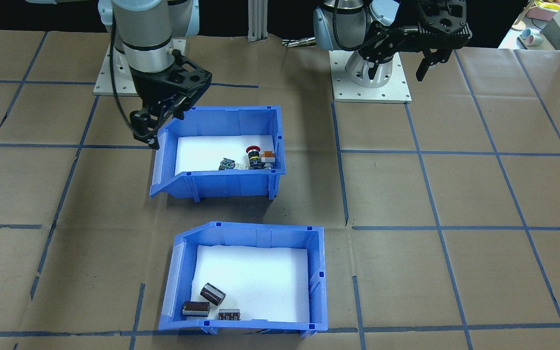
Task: Place battery box in front
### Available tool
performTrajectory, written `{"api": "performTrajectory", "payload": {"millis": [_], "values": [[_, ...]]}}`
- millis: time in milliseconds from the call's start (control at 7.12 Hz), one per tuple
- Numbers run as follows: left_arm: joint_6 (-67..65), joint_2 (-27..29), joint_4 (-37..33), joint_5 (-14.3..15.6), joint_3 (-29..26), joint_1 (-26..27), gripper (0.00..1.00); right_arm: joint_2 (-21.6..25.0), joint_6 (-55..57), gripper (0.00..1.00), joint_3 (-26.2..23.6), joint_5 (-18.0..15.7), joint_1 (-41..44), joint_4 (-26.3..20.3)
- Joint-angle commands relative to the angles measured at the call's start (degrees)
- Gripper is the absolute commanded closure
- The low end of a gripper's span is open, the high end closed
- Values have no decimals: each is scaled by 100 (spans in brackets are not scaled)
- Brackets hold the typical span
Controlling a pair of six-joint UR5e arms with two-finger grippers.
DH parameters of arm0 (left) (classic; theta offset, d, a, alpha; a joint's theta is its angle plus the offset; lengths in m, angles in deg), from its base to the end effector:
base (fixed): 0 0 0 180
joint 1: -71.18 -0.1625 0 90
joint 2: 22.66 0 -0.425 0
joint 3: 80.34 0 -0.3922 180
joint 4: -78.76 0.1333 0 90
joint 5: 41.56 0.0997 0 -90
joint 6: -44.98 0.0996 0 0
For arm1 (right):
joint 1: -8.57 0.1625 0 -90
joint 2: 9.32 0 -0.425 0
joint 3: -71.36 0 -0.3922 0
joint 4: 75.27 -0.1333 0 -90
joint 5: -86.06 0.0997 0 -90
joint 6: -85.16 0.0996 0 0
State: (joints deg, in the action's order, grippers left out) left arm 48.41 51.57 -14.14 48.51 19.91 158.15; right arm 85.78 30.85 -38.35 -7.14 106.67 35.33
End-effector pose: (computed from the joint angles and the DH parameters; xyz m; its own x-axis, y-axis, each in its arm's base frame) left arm -0.1130 -0.3855 0.5143 -1.0000 0.0069 -0.0040 0.0070 0.9989 -0.0456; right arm 0.1901 -0.4288 0.3984 -0.4633 -0.8784 0.1171 -0.8852 0.4649 -0.0158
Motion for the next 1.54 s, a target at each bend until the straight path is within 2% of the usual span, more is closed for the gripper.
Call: {"api": "performTrajectory", "payload": {"millis": [0,140,281,561,702,982,1404], "values": [[-18,3,0,-7,-14,-5,1,9,1607,0,237,553,-676,-387],[-18,-5,0,-7,-5,-5,1,0,2304,0,491,574,-818,-660],[-18,3,0,-7,3,-5,0,-9,3242,0,737,540,-880,-680],[-18,3,0,-7,3,3,1,-26,4713,0,1002,540,-889,-1153],[-18,3,0,-7,3,-5,0,-44,4849,0,1151,487,-889,-1320],[-27,3,0,-16,3,-5,1,-70,5620,0,1424,478,-889,-1978],[-44,21,-9,-183,21,12,0,-62,5633,0,1425,373,-898,-2034]]}}
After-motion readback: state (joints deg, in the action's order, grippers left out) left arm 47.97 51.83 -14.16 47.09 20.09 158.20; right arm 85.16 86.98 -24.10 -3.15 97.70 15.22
